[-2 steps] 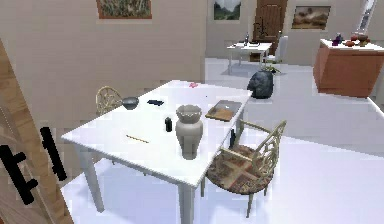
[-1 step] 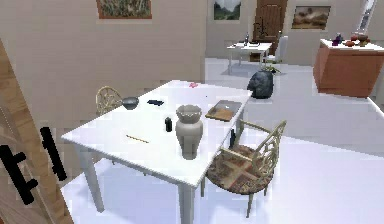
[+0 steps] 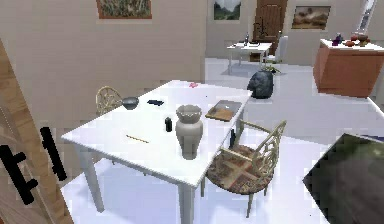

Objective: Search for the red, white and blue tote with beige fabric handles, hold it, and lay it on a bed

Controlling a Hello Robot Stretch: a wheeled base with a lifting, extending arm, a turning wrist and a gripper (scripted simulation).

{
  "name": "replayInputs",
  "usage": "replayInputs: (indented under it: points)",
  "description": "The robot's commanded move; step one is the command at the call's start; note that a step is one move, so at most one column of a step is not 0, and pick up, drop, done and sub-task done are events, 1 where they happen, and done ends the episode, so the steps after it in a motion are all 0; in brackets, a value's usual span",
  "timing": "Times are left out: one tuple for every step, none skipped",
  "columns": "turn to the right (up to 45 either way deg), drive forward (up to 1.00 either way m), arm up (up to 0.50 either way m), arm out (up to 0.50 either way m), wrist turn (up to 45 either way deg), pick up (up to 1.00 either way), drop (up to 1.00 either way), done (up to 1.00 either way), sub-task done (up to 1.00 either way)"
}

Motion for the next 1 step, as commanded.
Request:
replayInputs:
  points:
    - [0.0,0.00,0.00,0.00,-45.0,0.00,0.00,0.00,0.00]
